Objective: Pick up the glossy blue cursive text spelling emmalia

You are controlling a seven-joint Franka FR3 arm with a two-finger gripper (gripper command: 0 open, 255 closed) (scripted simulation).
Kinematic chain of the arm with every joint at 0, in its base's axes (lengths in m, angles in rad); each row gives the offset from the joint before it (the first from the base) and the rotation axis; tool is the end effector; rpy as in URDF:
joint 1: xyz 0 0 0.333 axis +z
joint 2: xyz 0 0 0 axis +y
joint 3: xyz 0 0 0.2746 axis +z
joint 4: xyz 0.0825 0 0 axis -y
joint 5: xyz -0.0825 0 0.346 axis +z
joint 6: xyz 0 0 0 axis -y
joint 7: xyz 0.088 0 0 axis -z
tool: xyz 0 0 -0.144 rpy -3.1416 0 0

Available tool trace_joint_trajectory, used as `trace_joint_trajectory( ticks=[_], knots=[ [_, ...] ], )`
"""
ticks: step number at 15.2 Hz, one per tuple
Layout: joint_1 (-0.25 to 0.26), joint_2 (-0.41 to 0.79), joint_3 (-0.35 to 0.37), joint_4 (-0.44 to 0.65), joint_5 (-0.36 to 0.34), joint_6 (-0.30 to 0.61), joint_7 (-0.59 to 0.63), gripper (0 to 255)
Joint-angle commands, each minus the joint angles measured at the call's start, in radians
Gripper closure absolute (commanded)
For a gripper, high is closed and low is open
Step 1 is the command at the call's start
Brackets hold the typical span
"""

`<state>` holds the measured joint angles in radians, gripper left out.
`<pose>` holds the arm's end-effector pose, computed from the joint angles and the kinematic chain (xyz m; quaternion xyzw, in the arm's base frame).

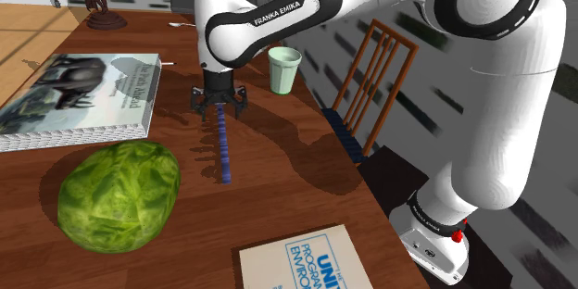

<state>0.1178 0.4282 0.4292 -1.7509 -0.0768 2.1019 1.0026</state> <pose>0.5212 0.2949 0.2888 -0.9736 0.2210 0.0512 0.0260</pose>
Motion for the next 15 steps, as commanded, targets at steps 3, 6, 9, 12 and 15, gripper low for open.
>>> trace_joint_trajectory(
  ticks=[3, 6, 9, 12, 15],
  knots=[
    [-0.001, 0.001, -0.001, -0.004, -0.001, 0.006, -0.001, 255],
    [0.000, 0.001, -0.001, -0.004, -0.001, 0.006, -0.001, 255],
    [-0.001, 0.001, -0.001, -0.004, -0.001, 0.006, -0.001, 255],
    [-0.002, -0.010, 0.002, 0.009, 0.004, -0.018, -0.002, 255],
    [-0.005, -0.027, 0.006, 0.027, 0.012, -0.051, -0.004, 255]
  ],
)
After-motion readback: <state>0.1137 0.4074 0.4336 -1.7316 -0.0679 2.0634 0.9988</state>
